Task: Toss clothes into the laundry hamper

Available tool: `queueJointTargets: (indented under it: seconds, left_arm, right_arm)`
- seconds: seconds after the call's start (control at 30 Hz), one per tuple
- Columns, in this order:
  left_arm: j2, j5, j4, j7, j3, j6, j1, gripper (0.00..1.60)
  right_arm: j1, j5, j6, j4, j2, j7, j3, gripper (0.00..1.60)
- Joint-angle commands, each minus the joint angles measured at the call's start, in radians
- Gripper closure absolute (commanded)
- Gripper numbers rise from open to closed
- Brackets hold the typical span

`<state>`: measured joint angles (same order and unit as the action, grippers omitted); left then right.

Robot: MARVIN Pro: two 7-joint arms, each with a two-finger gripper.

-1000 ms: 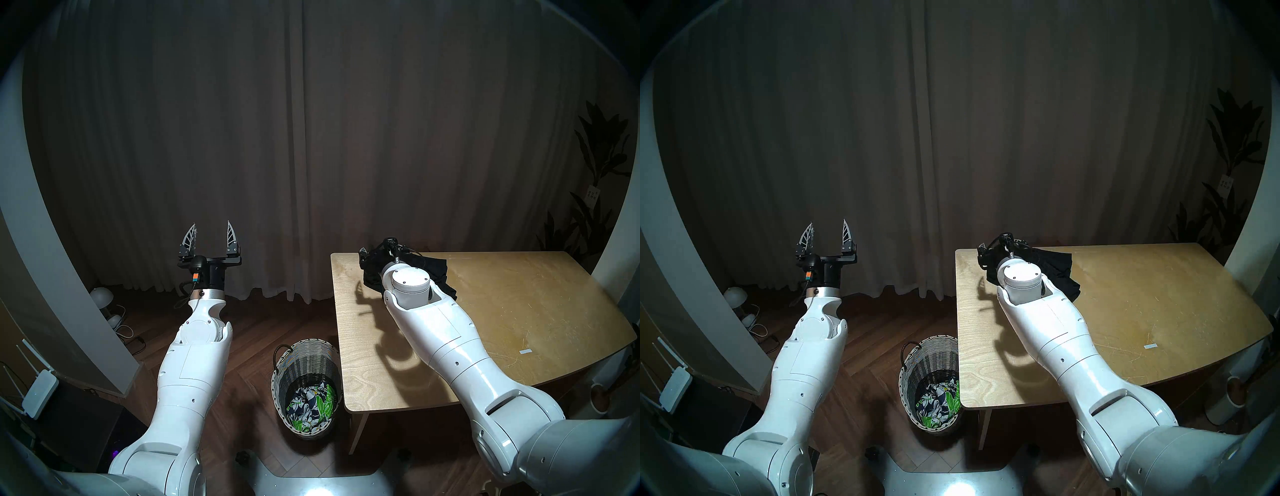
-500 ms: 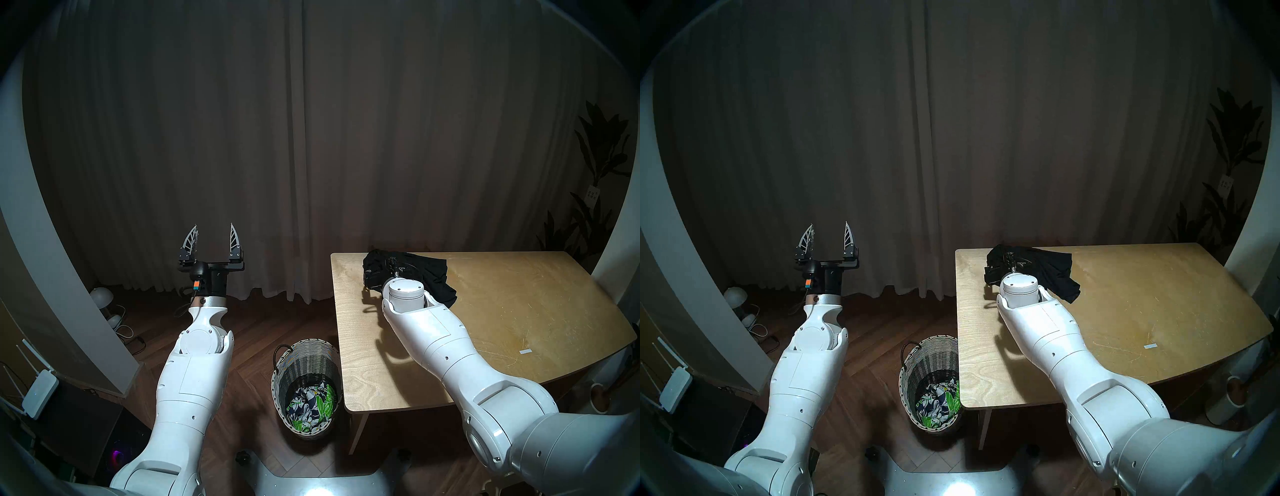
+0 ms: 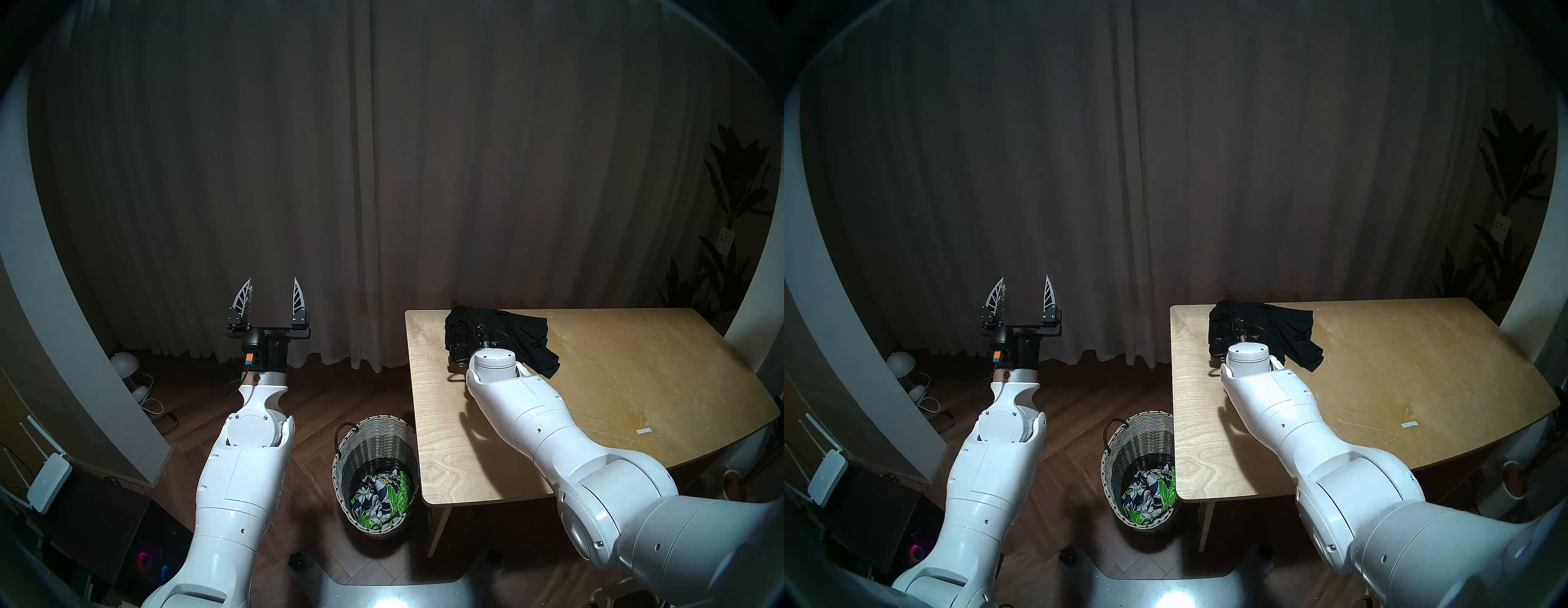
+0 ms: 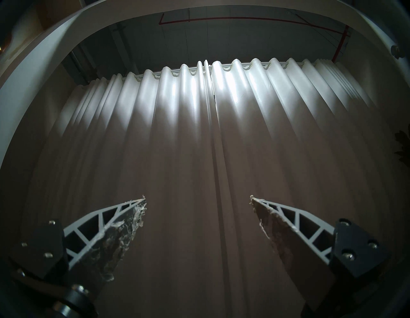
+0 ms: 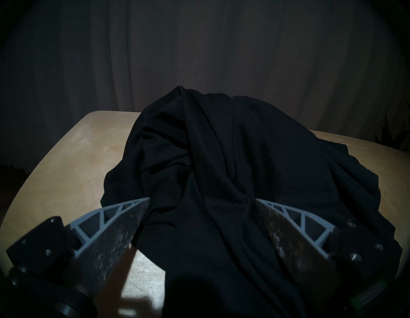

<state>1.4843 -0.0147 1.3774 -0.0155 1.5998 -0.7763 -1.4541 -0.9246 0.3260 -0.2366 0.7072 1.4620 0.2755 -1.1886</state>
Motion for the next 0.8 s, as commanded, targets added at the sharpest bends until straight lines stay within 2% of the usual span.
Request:
queueJointTargets:
  seconds: [0.0,0.03,0.07,0.33,0.57,0.6,0.77]
  left_arm:
    - [0.005,0.009,0.081,-0.004,-0.002,-0.003,-0.024,0.0]
    - [0.006,0.01,0.093,-0.006,-0.002,-0.003,-0.031,0.0]
    - [0.007,0.012,0.104,-0.008,-0.002,-0.003,-0.038,0.0]
    - [0.013,0.032,0.215,-0.031,0.009,0.014,-0.121,0.0]
    - [0.023,0.053,0.29,-0.039,0.006,0.059,-0.16,0.0]
    - [0.026,0.057,0.32,-0.04,0.002,0.073,-0.166,0.0]
    - [0.029,0.061,0.337,-0.044,-0.003,0.089,-0.166,0.0]
  right_arm:
    - [0.048,-0.001,0.006,-0.045,0.038,0.007,0.006,1.02]
    - [0.047,0.0,0.008,-0.056,0.04,0.008,0.006,1.25]
    - [0.046,0.0,0.01,-0.066,0.042,0.009,0.007,1.6]
    - [0.041,0.018,0.05,-0.127,0.057,-0.001,0.004,1.6]
    - [0.059,0.038,0.104,-0.049,0.102,-0.04,0.008,1.6]
    - [0.057,0.046,0.114,-0.014,0.123,-0.061,0.015,1.6]
    - [0.042,0.06,0.131,0.048,0.157,-0.117,0.044,1.6]
